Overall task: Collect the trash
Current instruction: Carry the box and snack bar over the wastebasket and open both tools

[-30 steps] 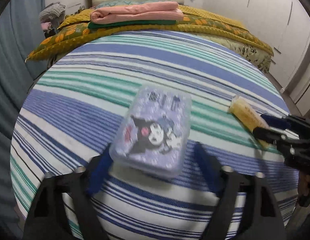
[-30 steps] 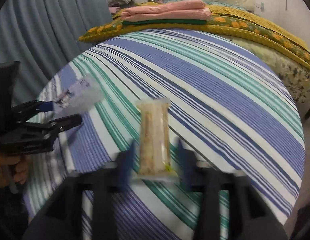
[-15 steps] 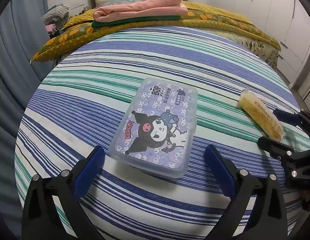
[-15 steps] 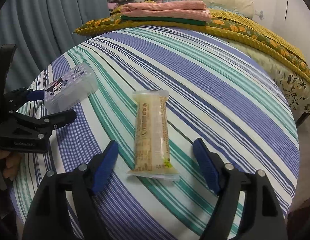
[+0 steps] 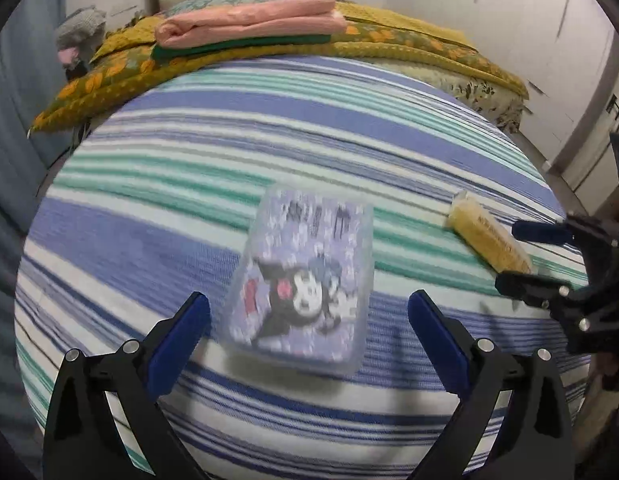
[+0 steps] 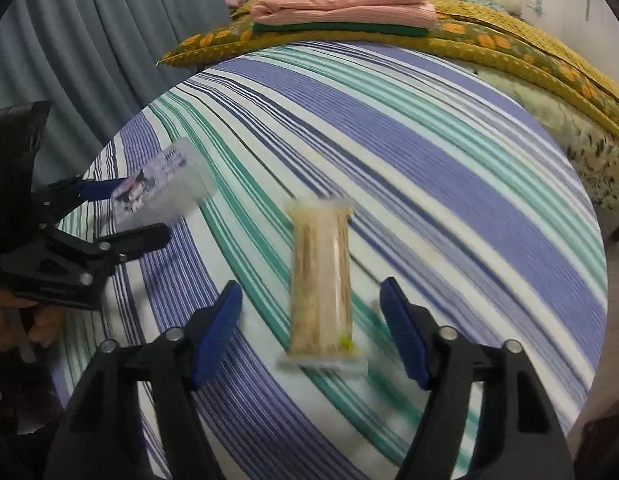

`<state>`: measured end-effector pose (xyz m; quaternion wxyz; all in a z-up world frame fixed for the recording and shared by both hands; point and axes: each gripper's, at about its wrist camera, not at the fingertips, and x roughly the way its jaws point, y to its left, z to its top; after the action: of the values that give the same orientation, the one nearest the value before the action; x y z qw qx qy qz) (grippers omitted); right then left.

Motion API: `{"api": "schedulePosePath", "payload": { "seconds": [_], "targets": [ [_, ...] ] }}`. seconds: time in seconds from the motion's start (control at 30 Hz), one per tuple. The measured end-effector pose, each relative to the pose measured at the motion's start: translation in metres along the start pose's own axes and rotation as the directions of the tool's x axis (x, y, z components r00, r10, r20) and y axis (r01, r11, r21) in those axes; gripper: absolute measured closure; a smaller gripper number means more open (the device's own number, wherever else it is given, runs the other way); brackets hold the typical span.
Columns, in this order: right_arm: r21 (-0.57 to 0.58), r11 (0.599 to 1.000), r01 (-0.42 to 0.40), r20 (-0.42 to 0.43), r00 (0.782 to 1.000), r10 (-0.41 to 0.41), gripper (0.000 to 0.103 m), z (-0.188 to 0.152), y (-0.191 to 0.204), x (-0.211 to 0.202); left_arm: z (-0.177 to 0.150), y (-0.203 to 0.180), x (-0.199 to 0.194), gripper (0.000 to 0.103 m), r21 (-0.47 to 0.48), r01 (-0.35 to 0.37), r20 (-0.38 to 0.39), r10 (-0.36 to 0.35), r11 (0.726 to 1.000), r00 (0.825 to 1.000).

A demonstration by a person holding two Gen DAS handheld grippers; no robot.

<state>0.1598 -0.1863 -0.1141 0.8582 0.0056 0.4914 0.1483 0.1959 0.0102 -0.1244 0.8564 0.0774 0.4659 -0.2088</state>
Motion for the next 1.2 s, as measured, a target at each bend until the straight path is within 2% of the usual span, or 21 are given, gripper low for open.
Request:
{"api": "schedulePosePath", "payload": {
  "seconds": [0.07, 0.13, 0.17, 0.2, 0.23, 0.37, 0.5, 0.57, 0.7, 0.83, 0.93, 1.03, 1.2],
  "targets": [
    [-0.005, 1.000, -0.014, -0.047, 0.999, 0.014, 0.045, 0.010, 0.000, 0.008, 0.006, -0.002, 0.005, 0.011, 0.019, -0.007, -0.013, 0.007, 1.000, 1.000],
    [-0.012, 1.000, -0.001, -0.078, 0.997, 0.000, 0.067, 0.014, -0.001, 0.014, 0.010, -0.004, 0.010, 0.033, 0.037, -0.019, -0.030, 0.020, 0.999, 0.999],
    [-0.017, 1.000, 0.006, -0.084, 0.996, -0.008, 0.074, 0.014, -0.001, 0.014, 0.011, -0.006, 0.011, 0.038, 0.044, -0.025, -0.034, 0.027, 0.999, 0.999],
    [-0.014, 1.000, 0.012, -0.077, 0.997, -0.013, 0.084, 0.013, -0.002, 0.012, 0.012, -0.007, 0.011, 0.038, 0.053, -0.031, -0.032, 0.032, 0.998, 0.999],
    [-0.004, 1.000, -0.002, -0.067, 0.998, 0.002, 0.085, 0.011, -0.004, 0.007, 0.012, -0.008, 0.010, 0.039, 0.058, -0.036, -0.024, 0.037, 0.998, 0.999],
    [0.064, 0.996, -0.056, -0.002, 0.998, 0.056, 0.085, -0.005, -0.019, -0.021, 0.010, -0.018, 0.002, 0.040, 0.041, 0.005, -0.004, -0.005, 0.999, 1.000],
    [0.150, 0.984, -0.097, 0.072, 0.994, 0.087, 0.085, -0.028, -0.047, -0.059, 0.014, -0.058, -0.012, 0.040, 0.056, 0.090, 0.021, -0.092, 0.994, 0.996],
    [0.203, 0.975, -0.087, 0.110, 0.992, 0.065, 0.085, -0.047, -0.072, -0.084, 0.018, -0.082, -0.018, 0.040, 0.076, 0.134, 0.028, -0.137, 0.988, 0.990],
    [0.314, 0.949, -0.006, 0.157, 0.987, -0.046, 0.085, -0.090, -0.136, -0.130, 0.031, -0.154, -0.028, 0.040, 0.146, 0.236, 0.030, -0.243, 0.961, 0.970],
    [0.451, 0.889, 0.081, 0.147, 0.976, -0.164, 0.085, -0.136, -0.211, -0.161, 0.045, -0.239, -0.022, 0.039, 0.224, 0.315, -0.004, -0.322, 0.922, 0.947],
    [0.534, 0.838, 0.116, 0.130, 0.968, -0.217, 0.085, -0.165, -0.257, -0.169, 0.051, -0.301, -0.012, 0.039, 0.272, 0.364, -0.044, -0.366, 0.891, 0.929],
    [0.612, 0.784, 0.107, 0.118, 0.967, -0.224, 0.085, -0.190, -0.298, -0.166, 0.054, -0.361, 0.005, 0.039, 0.320, 0.390, -0.088, -0.383, 0.864, 0.920],
    [0.699, 0.712, 0.066, 0.107, 0.975, -0.195, 0.085, -0.220, -0.352, -0.147, 0.057, -0.434, 0.046, 0.039, 0.380, 0.395, -0.138, -0.371, 0.836, 0.918]
  ]
}}
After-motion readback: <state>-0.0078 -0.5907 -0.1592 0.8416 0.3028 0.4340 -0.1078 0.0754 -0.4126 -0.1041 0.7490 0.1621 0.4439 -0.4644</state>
